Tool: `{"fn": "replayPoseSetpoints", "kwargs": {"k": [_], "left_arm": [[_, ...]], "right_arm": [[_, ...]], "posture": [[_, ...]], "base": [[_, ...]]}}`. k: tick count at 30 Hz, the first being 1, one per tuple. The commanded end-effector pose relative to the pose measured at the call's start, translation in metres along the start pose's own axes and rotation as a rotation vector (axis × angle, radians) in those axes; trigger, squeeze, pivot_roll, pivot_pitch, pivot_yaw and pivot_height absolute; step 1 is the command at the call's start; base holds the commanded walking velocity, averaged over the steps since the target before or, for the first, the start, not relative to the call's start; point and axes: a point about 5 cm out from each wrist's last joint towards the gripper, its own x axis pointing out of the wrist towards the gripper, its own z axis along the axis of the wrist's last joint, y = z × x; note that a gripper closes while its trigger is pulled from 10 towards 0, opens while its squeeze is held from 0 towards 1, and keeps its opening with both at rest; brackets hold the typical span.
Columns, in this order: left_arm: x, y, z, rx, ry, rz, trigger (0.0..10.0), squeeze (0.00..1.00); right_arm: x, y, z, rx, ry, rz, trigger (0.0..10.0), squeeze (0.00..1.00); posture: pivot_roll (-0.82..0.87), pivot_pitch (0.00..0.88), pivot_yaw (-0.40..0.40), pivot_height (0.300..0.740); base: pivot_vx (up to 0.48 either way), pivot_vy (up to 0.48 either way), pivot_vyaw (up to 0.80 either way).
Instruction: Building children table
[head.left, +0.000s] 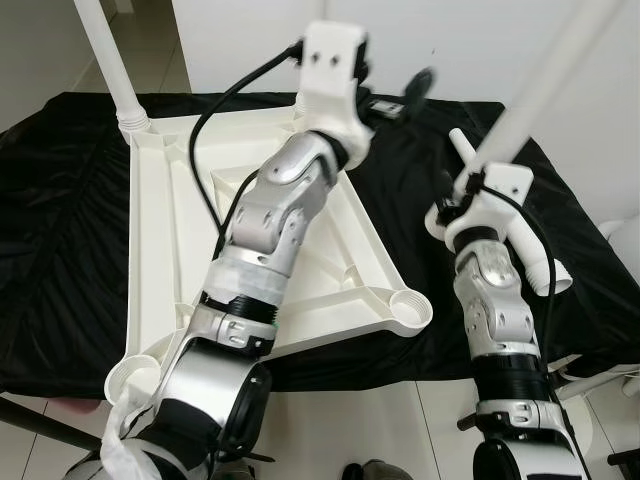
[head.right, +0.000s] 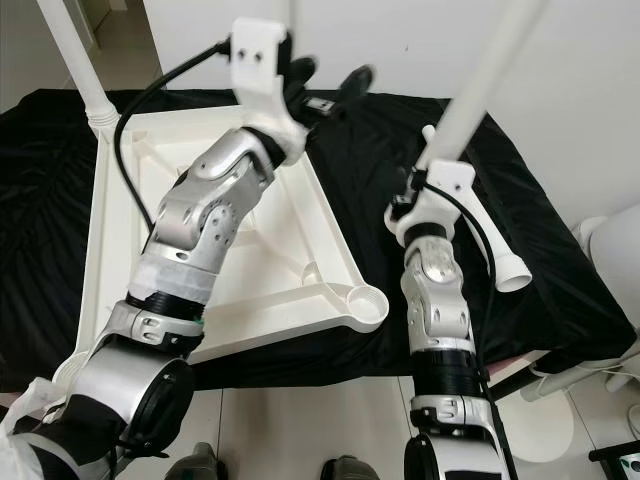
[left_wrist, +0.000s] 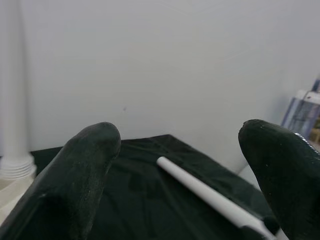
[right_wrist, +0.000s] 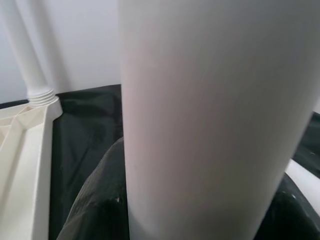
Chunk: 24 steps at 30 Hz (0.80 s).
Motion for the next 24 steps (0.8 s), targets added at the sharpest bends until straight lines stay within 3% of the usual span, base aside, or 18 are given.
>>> {"fn": "replayPoseSetpoints", "kwargs": {"k": [1,8,11,15,18,19,21,24], "left_arm": [[-0.003,-0.001,-0.004,0.042,0.008,-0.018,10.0,0.0],[-0.023,0.004,-0.017,0.172,0.023,-0.079,10.0,0.0],[-0.025,0.004,-0.018,0.184,0.024,-0.085,10.0,0.0],[-0.047,0.003,-0.034,0.254,0.054,-0.181,10.0,0.0],[-0.055,0.002,-0.039,0.273,0.064,-0.216,10.0,0.0],[-0.063,-0.001,-0.045,0.286,0.084,-0.278,10.0,0.0],[-0.063,-0.001,-0.045,0.286,0.084,-0.278,10.0,0.0],[-0.078,-0.008,-0.057,0.324,0.136,-0.391,10.0,0.0]], "right_arm": [[-0.002,-0.002,0.005,0.013,-0.016,-0.003,10.0,0.0],[-0.009,-0.011,0.002,-0.006,-0.007,-0.032,10.0,0.0],[-0.01,-0.011,0.002,-0.005,-0.007,-0.033,10.0,0.0],[-0.012,-0.012,0.003,-0.022,-0.004,-0.031,10.0,0.0],[-0.013,-0.012,0.004,-0.029,-0.003,-0.026,10.0,0.0],[-0.014,-0.013,0.005,-0.034,-0.001,-0.022,10.0,0.0],[-0.014,-0.013,0.005,-0.034,-0.001,-0.022,10.0,0.0],[-0.014,-0.016,0.006,-0.042,0.001,-0.022,10.0,0.0]], "posture": [[0.04,0.0,-0.035,0.74],[0.04,0.0,-0.03,0.74],[0.04,0.0,-0.03,0.74],[0.02,0.0,-0.037,0.74],[0.02,0.0,-0.041,0.74],[0.02,0.001,-0.043,0.74],[0.02,0.001,-0.043,0.74],[0.03,0.004,-0.054,0.74]], "base": [[0.0,0.0,0.0],[0.0,0.0,0.0],[0.0,0.0,0.0],[0.0,0.0,0.0],[0.0,0.0,0.0],[0.0,0.0,0.0],[0.0,0.0,0.0],[0.0,0.0,0.0]]}}
